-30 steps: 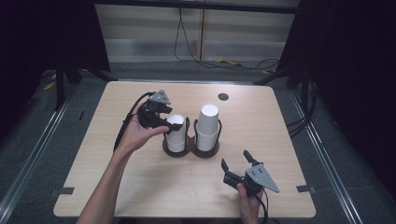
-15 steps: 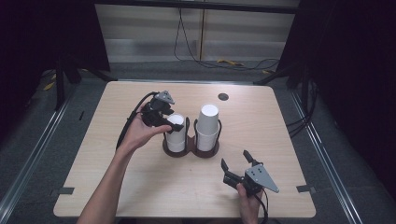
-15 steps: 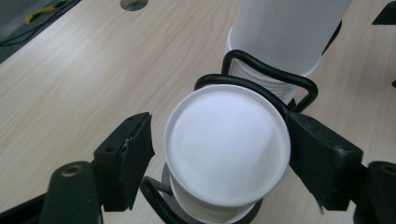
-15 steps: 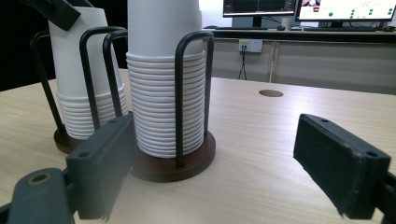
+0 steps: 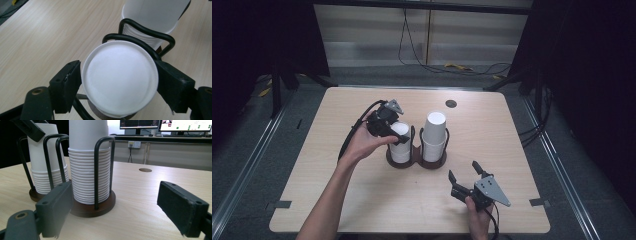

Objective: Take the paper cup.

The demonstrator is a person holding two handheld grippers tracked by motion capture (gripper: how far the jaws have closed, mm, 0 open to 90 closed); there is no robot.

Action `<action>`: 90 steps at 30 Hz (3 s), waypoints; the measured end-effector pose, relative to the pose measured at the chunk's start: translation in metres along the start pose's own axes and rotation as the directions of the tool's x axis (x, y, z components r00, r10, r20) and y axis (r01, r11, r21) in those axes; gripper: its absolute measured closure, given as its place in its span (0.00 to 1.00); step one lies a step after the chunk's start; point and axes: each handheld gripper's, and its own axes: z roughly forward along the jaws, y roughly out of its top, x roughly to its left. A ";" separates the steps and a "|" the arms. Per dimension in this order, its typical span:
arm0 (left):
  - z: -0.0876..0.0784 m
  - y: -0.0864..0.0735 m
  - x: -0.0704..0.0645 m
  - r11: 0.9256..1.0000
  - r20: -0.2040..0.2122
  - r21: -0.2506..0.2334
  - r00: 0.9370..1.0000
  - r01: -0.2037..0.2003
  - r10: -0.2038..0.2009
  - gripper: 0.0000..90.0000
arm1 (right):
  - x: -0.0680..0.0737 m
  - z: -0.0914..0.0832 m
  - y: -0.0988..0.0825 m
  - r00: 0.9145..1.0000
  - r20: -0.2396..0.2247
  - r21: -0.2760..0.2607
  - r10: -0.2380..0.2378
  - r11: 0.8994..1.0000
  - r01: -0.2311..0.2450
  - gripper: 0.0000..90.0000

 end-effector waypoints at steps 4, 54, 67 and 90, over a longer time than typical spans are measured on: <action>0.001 0.000 0.000 1.000 0.001 0.012 1.000 -0.011 0.011 0.30 | 0.000 0.000 0.000 1.000 0.000 0.000 -0.001 1.000 0.001 0.15; -0.018 0.007 -0.001 0.999 0.002 -0.038 1.000 0.016 -0.016 0.37 | -0.001 0.001 0.000 1.000 -0.006 0.007 0.003 1.000 -0.003 0.15; -0.031 0.008 -0.001 0.996 -0.003 -0.091 1.000 0.016 -0.016 0.38 | -0.001 0.001 0.000 1.000 -0.005 0.009 0.003 1.000 -0.003 0.15; -0.058 0.008 -0.003 0.976 -0.020 -0.217 1.000 0.016 -0.021 0.38 | -0.001 0.001 0.000 1.000 -0.006 0.010 0.000 1.000 0.000 0.15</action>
